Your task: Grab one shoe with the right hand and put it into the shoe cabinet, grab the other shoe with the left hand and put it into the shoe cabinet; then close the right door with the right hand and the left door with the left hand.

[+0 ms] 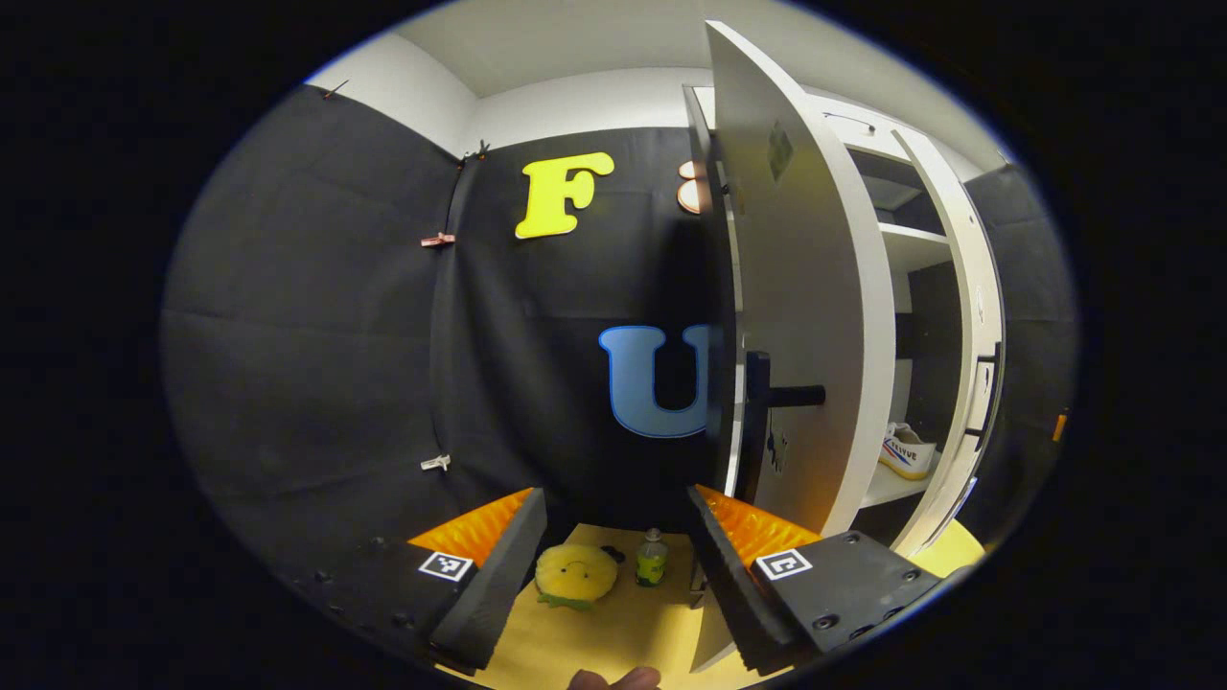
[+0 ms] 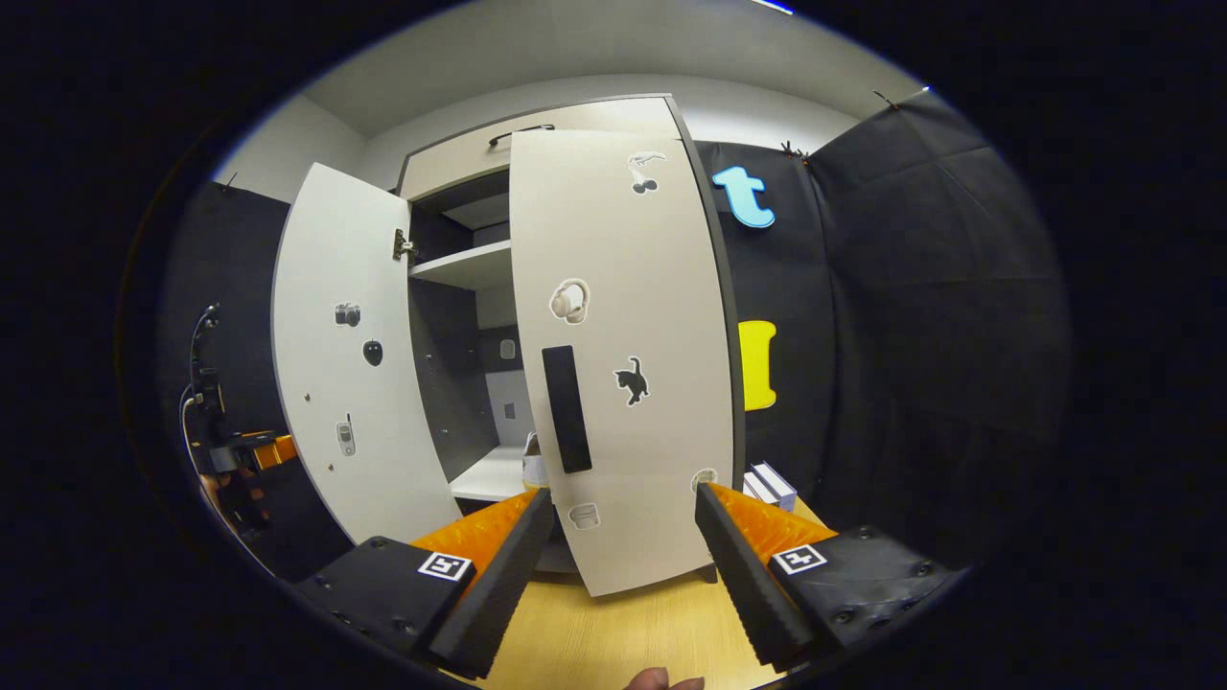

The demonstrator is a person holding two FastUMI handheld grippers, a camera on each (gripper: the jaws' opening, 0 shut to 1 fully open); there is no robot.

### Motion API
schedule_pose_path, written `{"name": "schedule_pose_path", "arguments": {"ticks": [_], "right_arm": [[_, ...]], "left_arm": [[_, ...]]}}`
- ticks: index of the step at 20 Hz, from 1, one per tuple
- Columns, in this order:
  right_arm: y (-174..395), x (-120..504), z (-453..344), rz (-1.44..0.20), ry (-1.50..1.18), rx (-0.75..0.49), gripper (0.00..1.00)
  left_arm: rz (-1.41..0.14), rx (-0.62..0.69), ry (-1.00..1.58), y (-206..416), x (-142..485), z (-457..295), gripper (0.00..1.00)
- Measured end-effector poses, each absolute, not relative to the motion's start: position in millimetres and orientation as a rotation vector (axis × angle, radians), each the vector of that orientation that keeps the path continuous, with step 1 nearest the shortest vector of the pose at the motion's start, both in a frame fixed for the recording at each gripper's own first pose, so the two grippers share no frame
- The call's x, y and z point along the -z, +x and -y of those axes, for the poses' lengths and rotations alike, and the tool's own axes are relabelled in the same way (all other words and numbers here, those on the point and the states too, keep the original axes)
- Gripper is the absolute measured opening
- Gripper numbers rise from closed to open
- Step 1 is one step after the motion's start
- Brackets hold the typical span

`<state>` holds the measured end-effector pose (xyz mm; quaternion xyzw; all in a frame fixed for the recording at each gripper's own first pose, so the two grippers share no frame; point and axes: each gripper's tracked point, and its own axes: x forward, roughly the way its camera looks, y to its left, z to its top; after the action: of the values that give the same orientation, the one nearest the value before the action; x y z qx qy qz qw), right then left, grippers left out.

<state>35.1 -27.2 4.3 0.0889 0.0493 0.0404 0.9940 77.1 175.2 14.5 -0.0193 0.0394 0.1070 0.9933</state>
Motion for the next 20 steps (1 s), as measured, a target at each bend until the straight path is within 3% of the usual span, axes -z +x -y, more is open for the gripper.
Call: {"name": "schedule_pose_path", "arguments": {"ticks": [9, 17, 20], "right_arm": [[36, 0, 57, -0.114, 0.182, -0.067, 0.98], [36, 2, 82, -0.124, 0.184, -0.055, 0.98], [38, 2, 88, -0.124, 0.193, -0.051, 0.98]], "left_arm": [[-0.070, -0.139, -0.029, 77, -19, -108, 0.90], [-0.079, 0.107, -0.080, 103, -21, 30, 0.92], [-0.061, 0.134, -0.047, 98, -27, 66, 0.94]]}}
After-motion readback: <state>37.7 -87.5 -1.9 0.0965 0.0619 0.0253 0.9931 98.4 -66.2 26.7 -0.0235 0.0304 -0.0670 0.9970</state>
